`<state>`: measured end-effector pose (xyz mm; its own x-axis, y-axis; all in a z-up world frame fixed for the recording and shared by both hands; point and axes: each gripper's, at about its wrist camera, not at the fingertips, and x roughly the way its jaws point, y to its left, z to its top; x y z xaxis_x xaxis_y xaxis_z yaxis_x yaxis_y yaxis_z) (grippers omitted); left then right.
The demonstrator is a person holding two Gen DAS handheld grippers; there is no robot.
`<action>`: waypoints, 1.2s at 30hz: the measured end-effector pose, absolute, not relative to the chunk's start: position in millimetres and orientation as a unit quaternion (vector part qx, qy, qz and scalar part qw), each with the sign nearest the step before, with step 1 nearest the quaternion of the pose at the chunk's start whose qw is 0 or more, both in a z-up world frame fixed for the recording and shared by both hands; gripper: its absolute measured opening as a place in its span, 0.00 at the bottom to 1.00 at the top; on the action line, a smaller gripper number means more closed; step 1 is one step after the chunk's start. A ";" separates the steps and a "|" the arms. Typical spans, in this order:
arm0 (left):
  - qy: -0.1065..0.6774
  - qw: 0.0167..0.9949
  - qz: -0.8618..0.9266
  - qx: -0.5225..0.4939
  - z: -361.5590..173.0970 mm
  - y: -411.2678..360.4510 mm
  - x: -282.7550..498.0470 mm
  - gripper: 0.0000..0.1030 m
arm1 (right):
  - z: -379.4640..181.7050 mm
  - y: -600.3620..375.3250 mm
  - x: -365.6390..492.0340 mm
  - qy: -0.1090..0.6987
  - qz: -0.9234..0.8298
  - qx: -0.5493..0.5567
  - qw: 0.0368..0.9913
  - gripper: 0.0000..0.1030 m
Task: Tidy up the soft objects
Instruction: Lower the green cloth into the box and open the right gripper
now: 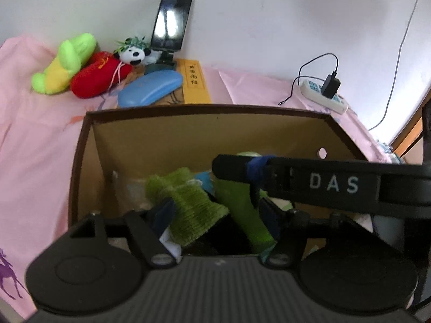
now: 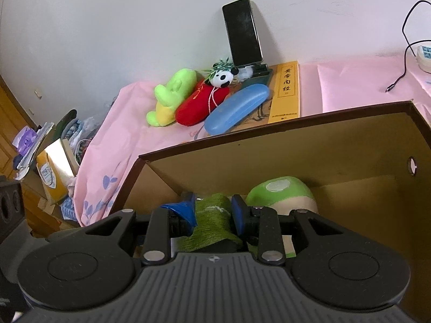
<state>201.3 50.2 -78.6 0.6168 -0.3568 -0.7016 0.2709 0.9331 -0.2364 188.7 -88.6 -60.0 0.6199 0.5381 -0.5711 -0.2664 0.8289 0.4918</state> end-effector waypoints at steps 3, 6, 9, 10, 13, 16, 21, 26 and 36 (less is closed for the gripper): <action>0.404 0.898 -0.165 -0.051 -79.9 48.4 200.9 0.66 | -60.1 -86.7 187.6 0.370 0.222 0.174 0.885 0.12; 0.403 0.901 -0.154 -0.050 -80.4 47.6 200.6 0.66 | -59.3 -84.5 186.3 0.367 0.213 0.164 0.890 0.12; 0.403 0.902 -0.147 -0.043 -81.0 44.8 200.0 0.66 | -59.5 -84.4 186.0 0.365 0.206 0.160 0.894 0.12; 0.402 0.903 -0.146 -0.040 -81.2 44.2 199.3 0.66 | -59.6 -84.4 185.9 0.364 0.205 0.159 0.894 0.12; 0.397 0.906 -0.144 -0.035 -81.2 43.2 198.1 0.66 | -60.0 -85.3 186.3 0.363 0.200 0.160 0.896 0.12; 0.399 0.905 -0.144 -0.036 -81.6 43.1 199.5 0.66 | -60.5 -85.7 186.3 0.362 0.196 0.162 0.897 0.12; 0.399 0.905 -0.143 -0.036 -81.6 42.6 199.6 0.67 | -61.4 -86.0 187.9 0.367 0.191 0.164 0.896 0.12; 0.401 0.904 -0.144 -0.032 -82.2 42.0 200.8 0.67 | -61.2 -85.5 187.2 0.367 0.188 0.164 0.896 0.12; 0.407 0.902 -0.143 -0.029 -82.8 40.6 203.3 0.69 | -61.7 -87.5 188.0 0.369 0.184 0.171 0.895 0.12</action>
